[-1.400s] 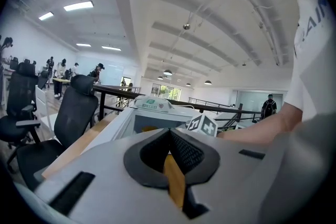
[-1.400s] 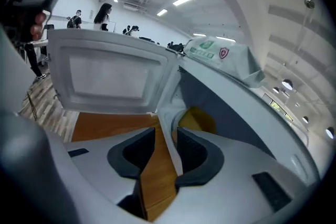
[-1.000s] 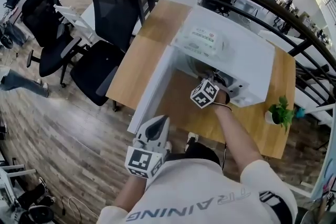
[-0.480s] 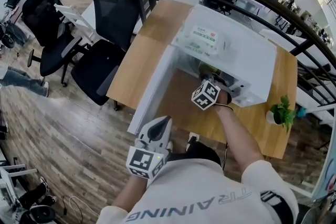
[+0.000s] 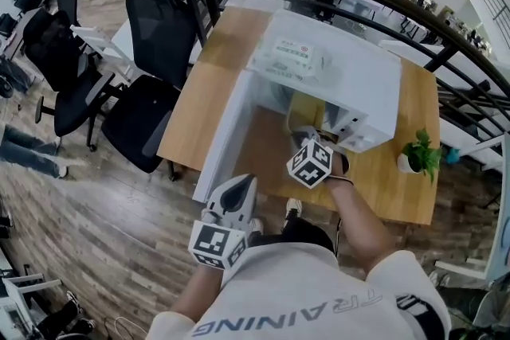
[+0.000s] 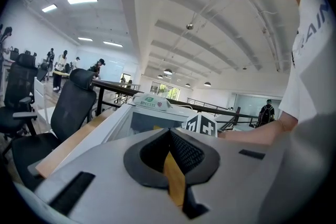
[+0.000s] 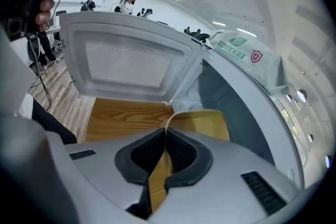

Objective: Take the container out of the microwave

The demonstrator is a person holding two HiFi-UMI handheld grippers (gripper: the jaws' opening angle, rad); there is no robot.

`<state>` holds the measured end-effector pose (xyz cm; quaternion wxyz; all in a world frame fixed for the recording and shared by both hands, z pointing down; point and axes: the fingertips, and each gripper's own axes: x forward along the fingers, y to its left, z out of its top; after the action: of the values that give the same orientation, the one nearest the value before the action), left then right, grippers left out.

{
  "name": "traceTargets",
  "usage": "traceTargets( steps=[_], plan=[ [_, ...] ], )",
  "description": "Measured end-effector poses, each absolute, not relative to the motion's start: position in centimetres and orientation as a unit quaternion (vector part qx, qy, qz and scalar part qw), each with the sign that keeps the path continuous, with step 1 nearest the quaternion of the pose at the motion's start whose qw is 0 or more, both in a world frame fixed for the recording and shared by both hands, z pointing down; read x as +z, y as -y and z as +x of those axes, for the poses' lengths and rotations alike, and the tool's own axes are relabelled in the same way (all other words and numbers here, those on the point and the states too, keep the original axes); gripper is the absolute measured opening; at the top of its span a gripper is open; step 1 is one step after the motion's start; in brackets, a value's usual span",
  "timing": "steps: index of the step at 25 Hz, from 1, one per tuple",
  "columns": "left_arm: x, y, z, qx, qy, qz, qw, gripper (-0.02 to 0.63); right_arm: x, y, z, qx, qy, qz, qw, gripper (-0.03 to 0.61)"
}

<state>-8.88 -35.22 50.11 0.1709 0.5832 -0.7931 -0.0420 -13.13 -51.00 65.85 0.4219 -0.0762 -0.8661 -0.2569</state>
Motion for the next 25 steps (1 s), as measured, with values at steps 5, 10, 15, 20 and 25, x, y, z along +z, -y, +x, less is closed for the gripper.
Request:
traceTargets(
  steps=[5,10,15,20,25],
  plan=[
    [49.7,35.9,-8.5,-0.033,0.779,0.605,0.161,0.031,62.8,49.1,-9.9,-0.24,0.877,-0.061,0.411,0.032],
    [49.6,37.4,-7.4,-0.032,0.756,0.635,0.158,0.031,59.7,48.0,-6.1,-0.224,0.887,-0.036,0.402,0.032],
    [49.4,39.0,-5.4,-0.015,0.729,0.669,0.146,0.031,58.0,46.8,-1.4,-0.23,0.884,-0.002,0.407,0.032],
    [48.6,39.9,-2.7,-0.006,0.695,0.707,0.135,0.031,57.4,46.1,3.3,-0.222,0.875,0.035,0.43,0.032],
    [48.6,40.3,-0.8,0.001,0.671,0.729,0.134,0.031,56.8,46.4,6.3,-0.211,0.868,0.07,0.445,0.032]
  ],
)
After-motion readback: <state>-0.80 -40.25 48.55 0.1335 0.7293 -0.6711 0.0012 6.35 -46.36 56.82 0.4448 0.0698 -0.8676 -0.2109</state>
